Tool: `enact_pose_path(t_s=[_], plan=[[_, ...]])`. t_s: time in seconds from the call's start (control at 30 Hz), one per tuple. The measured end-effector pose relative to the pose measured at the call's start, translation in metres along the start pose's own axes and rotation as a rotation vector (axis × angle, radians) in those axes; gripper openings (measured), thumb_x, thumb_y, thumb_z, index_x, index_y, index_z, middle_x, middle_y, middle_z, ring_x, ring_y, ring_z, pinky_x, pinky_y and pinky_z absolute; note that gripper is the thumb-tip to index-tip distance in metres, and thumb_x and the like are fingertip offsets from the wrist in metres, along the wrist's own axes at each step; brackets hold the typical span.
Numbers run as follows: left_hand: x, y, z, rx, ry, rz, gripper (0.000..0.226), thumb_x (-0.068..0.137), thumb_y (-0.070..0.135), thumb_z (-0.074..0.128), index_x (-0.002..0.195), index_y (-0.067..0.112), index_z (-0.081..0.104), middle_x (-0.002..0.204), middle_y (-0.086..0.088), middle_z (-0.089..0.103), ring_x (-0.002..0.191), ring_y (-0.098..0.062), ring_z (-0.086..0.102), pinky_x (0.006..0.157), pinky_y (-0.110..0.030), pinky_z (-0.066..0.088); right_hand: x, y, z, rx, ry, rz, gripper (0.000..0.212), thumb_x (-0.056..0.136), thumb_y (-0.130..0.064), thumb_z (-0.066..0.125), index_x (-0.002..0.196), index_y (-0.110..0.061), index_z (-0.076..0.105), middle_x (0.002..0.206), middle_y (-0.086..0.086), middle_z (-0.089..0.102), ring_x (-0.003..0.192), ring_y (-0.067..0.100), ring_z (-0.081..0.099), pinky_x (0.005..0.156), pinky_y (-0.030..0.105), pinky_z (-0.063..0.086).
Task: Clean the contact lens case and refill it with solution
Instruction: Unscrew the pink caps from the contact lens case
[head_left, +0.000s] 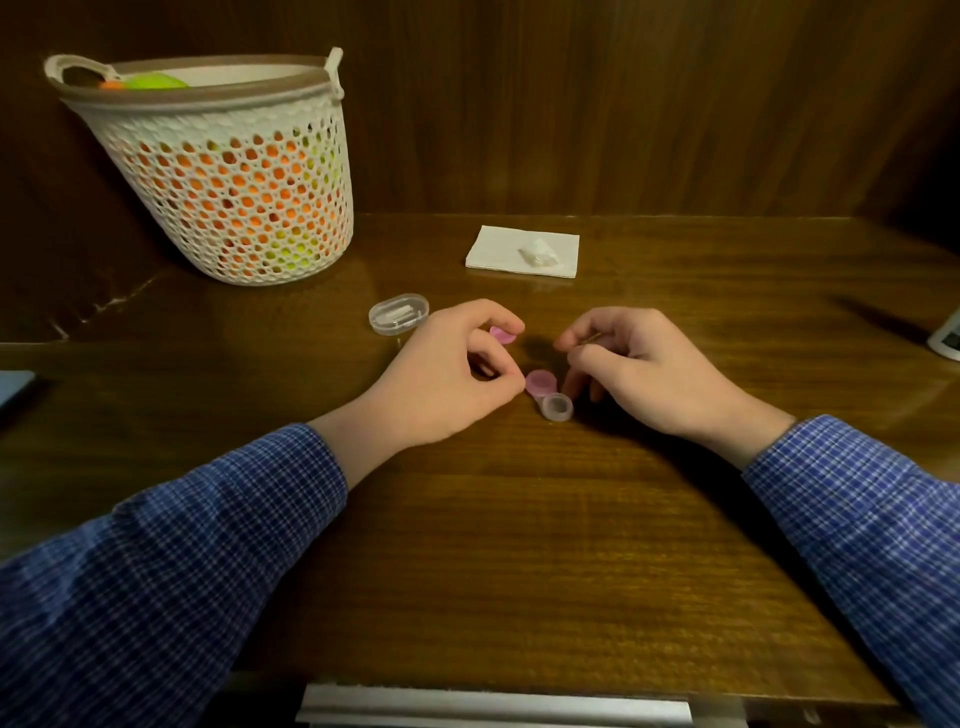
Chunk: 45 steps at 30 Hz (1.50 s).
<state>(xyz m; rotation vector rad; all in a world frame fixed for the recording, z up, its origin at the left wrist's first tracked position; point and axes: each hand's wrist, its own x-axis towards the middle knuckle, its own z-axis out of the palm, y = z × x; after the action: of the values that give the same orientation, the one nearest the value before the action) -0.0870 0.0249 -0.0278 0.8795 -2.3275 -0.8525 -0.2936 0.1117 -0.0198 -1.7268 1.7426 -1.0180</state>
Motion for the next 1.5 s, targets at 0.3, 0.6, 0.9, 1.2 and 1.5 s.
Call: enact_pose_path(t_s=[0.3,0.6,0.9,1.2,1.5], plan=[[-0.001,0.004,-0.011,-0.055,-0.093,-0.051,0.065,0.086,0.005,0.074,0.142,0.030,0.053,0.109,0.018,0.077,0.112,0.004,0.066,0.098,-0.023,0.052,0.000,0.005,-0.008,0.031,0.039,-0.035,0.019,0.094,-0.017,0.066,0.104,-0.032,0.066,0.086,-0.004,0.076,0.077,0.008,0.071,0.066,0.018,0.056],[-0.014,0.020,0.011,0.097,-0.107,-0.046,0.109,0.066,0.057,0.089,0.154,0.033,0.029,0.116,0.019,0.061,0.122,-0.006,0.055,0.107,-0.039,0.050,-0.004,0.003,-0.012,-0.147,-0.197,-0.191,0.052,0.084,-0.017,0.079,0.131,-0.028,0.061,0.114,-0.017,0.068,0.100,0.008,0.067,0.088,0.029,0.058],[-0.011,0.015,0.009,0.090,-0.087,-0.035,0.097,0.074,0.049,0.088,0.152,0.032,0.033,0.116,0.018,0.061,0.110,-0.002,0.060,0.098,-0.028,0.053,-0.005,0.005,-0.010,-0.113,-0.165,-0.198,0.049,0.083,-0.021,0.082,0.127,-0.027,0.062,0.098,-0.012,0.072,0.091,0.011,0.068,0.081,0.031,0.059],[-0.011,0.011,0.005,0.048,-0.053,-0.014,0.073,0.078,0.039,0.089,0.139,0.035,0.050,0.096,0.021,0.073,0.097,0.010,0.064,0.090,-0.021,0.053,-0.005,0.004,-0.006,-0.253,-0.127,-0.242,0.028,0.082,-0.033,0.078,0.108,-0.024,0.073,0.098,-0.016,0.067,0.089,0.002,0.063,0.076,0.023,0.056],[-0.009,0.015,0.002,0.024,-0.035,-0.021,0.059,0.075,0.033,0.092,0.126,0.034,0.062,0.089,0.020,0.077,0.085,0.008,0.070,0.079,-0.020,0.059,-0.005,0.002,-0.007,-0.318,-0.097,-0.219,0.035,0.076,-0.063,0.070,0.090,-0.032,0.074,0.083,-0.013,0.070,0.077,0.003,0.065,0.064,0.024,0.057]])
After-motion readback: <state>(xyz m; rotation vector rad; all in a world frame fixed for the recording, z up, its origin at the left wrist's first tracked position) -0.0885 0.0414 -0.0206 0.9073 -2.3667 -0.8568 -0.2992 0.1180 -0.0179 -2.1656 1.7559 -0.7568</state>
